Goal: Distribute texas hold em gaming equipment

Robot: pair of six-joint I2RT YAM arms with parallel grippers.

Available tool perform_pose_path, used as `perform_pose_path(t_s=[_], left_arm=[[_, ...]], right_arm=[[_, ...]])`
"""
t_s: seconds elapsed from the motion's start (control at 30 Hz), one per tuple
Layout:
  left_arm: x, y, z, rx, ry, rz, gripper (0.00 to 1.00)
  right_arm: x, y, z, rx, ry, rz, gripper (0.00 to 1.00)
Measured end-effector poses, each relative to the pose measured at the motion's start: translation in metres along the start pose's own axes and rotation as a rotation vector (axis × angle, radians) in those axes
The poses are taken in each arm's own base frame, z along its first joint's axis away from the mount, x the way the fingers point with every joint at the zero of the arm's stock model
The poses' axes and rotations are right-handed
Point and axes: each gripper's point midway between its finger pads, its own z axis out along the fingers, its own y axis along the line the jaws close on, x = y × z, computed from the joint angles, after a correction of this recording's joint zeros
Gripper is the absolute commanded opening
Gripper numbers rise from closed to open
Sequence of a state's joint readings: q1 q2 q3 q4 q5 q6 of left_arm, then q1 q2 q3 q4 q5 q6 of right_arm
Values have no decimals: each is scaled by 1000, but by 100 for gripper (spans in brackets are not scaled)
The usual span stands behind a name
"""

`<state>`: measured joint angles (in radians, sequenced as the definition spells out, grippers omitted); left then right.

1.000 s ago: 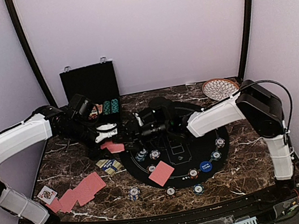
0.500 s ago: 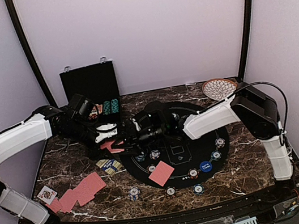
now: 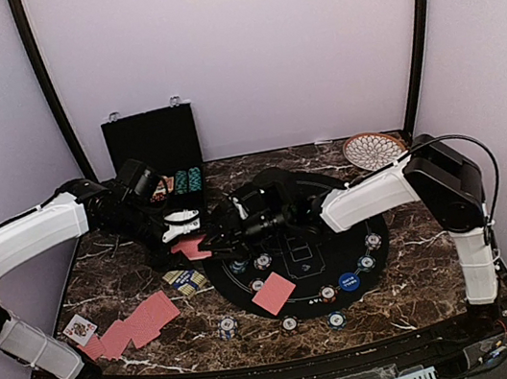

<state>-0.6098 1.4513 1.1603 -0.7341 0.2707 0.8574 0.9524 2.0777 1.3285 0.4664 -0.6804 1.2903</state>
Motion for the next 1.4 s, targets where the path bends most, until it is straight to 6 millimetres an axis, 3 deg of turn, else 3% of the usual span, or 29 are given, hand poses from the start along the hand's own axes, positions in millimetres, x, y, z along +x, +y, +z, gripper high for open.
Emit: perform_pose_path(t_s=[0.2,0.33,0.47,0.77,0.83,0.93,1.0,1.17,1.4], left_arm=[[0,0,0,0,0,0,55],[-2,1,-2,-2,-2,-4,57],[-4,2,-4,-6,-4,-4,59],[-3,2,-6,-4,0,-10,71],[-2,2,-6,-5,1,-10,78],[-2,3,-6,-7,2,-13,82],[-2,3,-6,-8,2,-13,85],[-2,3,-6,-8,3,-13,86],[-2,3,-6,-7,4,-9,70]], right_arm=[[1,3,-2,-8,-3,7,32],[1,11,0,-35,-3,22,31],[-3,30,6,-100,-5,22,26],[4,33,21,-158,23,51,17],[4,36,20,-168,24,46,16],[4,38,20,-174,25,48,2],[4,38,20,-176,26,54,0],[4,39,20,-179,23,55,0],[5,35,20,-170,25,55,1]])
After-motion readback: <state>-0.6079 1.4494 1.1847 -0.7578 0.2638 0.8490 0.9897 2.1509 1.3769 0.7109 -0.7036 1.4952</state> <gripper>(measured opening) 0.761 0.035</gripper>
